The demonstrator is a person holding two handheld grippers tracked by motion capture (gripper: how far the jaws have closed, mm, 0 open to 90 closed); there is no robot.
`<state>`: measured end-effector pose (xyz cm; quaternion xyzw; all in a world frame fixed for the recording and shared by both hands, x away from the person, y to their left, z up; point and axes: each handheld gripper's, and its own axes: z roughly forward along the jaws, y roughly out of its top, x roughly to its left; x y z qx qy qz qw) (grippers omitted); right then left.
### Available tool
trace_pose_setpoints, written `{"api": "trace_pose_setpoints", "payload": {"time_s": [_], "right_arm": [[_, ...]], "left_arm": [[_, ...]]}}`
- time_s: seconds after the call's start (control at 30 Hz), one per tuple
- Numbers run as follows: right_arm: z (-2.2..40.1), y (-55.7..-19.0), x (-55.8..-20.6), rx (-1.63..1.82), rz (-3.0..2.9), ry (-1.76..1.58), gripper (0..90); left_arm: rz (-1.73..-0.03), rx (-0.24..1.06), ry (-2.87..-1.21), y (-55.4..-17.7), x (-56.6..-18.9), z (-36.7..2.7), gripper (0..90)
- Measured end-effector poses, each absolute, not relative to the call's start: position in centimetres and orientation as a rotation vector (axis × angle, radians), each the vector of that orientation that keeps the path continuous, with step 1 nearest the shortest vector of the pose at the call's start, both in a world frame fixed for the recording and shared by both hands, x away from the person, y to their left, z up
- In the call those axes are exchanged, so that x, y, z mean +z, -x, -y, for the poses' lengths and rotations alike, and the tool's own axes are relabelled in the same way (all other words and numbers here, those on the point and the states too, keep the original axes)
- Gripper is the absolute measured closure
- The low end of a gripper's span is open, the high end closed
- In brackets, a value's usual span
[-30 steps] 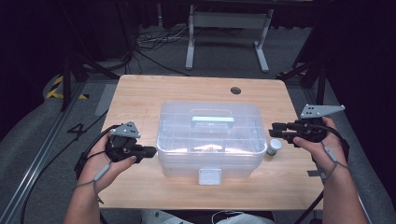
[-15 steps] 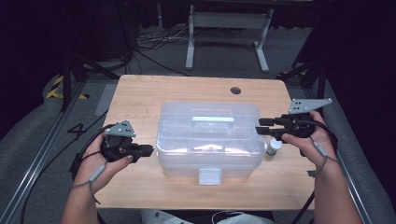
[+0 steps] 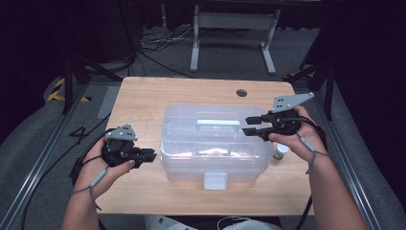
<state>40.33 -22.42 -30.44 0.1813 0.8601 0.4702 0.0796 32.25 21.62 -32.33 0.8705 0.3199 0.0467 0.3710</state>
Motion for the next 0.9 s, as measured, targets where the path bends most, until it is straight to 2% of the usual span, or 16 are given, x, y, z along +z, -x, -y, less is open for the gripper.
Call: {"api": "trace_pose_setpoints", "payload": {"time_s": [0.27, 0.57, 0.9], "right_arm": [[19.9, -41.0, -30.5, 1.351, -2.604, -0.468, 57.1], [18.4, -41.3, -30.2, 1.272, -2.628, -0.381, 72.9], [17.9, -41.1, -29.7, 1.193, -2.627, -0.352, 74.8]], "left_arm": [[-0.815, 0.111, -2.238, -32.2, -32.4, -21.5, 78.0], [-0.819, 0.110, -2.235, -32.2, -32.5, -21.5, 77.9], [-0.823, 0.101, -2.234, -32.3, -32.6, -21.6, 77.7]]}}
